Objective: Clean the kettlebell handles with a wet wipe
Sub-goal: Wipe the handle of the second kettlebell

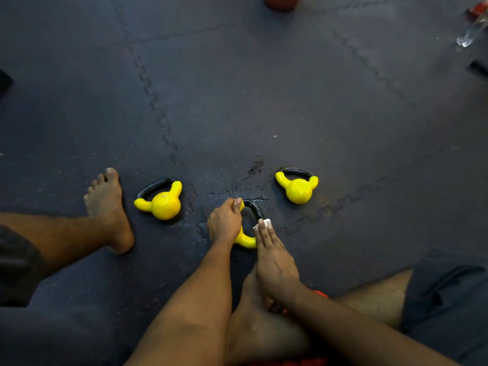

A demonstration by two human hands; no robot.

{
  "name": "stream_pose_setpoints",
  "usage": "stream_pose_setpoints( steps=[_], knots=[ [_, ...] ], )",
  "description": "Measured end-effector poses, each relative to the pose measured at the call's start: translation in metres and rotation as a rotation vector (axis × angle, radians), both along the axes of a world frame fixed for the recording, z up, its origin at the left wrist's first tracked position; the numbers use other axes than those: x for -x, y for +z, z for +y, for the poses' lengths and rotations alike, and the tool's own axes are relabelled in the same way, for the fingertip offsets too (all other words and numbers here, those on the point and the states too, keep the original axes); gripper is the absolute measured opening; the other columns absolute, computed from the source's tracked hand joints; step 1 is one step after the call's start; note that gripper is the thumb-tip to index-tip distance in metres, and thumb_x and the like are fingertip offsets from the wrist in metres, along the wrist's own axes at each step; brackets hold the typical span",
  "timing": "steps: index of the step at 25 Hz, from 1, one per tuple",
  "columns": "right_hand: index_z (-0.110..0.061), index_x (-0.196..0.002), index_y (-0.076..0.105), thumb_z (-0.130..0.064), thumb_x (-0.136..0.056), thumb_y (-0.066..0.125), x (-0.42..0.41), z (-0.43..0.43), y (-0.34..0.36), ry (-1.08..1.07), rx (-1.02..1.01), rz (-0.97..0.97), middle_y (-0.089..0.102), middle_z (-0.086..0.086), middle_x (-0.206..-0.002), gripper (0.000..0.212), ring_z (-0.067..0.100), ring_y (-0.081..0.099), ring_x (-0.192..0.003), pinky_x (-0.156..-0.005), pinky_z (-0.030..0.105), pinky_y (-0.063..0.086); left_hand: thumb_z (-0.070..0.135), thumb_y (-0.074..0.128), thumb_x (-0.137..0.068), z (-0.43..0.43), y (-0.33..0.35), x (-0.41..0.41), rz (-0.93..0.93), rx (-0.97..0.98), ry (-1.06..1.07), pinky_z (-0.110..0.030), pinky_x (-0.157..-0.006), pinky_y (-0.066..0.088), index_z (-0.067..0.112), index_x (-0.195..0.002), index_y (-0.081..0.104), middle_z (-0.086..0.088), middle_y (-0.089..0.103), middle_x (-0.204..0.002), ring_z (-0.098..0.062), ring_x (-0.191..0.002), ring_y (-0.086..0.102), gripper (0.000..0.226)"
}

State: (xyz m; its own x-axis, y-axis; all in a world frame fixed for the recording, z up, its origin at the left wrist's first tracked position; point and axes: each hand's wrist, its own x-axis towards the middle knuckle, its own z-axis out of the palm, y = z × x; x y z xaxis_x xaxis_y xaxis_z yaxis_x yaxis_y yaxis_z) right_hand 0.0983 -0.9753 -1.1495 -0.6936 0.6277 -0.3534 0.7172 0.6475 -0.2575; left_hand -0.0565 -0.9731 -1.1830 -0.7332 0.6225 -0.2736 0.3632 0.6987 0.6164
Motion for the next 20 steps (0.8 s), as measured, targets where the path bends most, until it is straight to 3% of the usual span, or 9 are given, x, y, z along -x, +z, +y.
stream_pose_setpoints(
  steps=[6, 12, 20],
  knots=[
    [-0.013, -0.155, -0.004, -0.007, -0.094, 0.023, 0.016, 0.019, -0.01, 0.022, -0.074, 0.016, -0.019, -0.001, -0.162, 0.067, 0.018, -0.019, -0.148, -0.122, 0.038, 0.015, 0.053, 0.033, -0.099, -0.002, -0.002, 0.004, -0.02, -0.008, -0.006, -0.037, -0.07, 0.042, 0.026, -0.104, 0.063, -0.011, 0.07, -0.1, -0.034, -0.095, 0.062, 0.04],
    [-0.014, -0.155, -0.005, -0.006, -0.097, 0.029, 0.009, 0.024, 0.001, 0.041, -0.033, 0.034, -0.025, 0.005, -0.16, 0.068, 0.02, -0.012, -0.15, -0.121, 0.034, 0.008, 0.051, 0.035, -0.099, -0.001, 0.0, 0.001, -0.017, -0.024, 0.0, -0.037, -0.073, 0.043, 0.025, -0.106, 0.065, -0.01, 0.07, -0.103, -0.033, -0.098, 0.062, 0.04],
    [-0.014, -0.155, -0.008, -0.008, -0.091, 0.035, -0.004, 0.019, 0.006, 0.114, -0.001, 0.037, -0.034, 0.005, -0.153, 0.077, 0.021, -0.013, -0.15, -0.122, 0.034, 0.011, 0.05, 0.037, -0.099, -0.003, 0.002, 0.002, -0.024, -0.044, 0.013, -0.038, -0.078, 0.046, 0.026, -0.111, 0.066, -0.008, 0.071, -0.106, -0.031, -0.1, 0.062, 0.039]
  ],
)
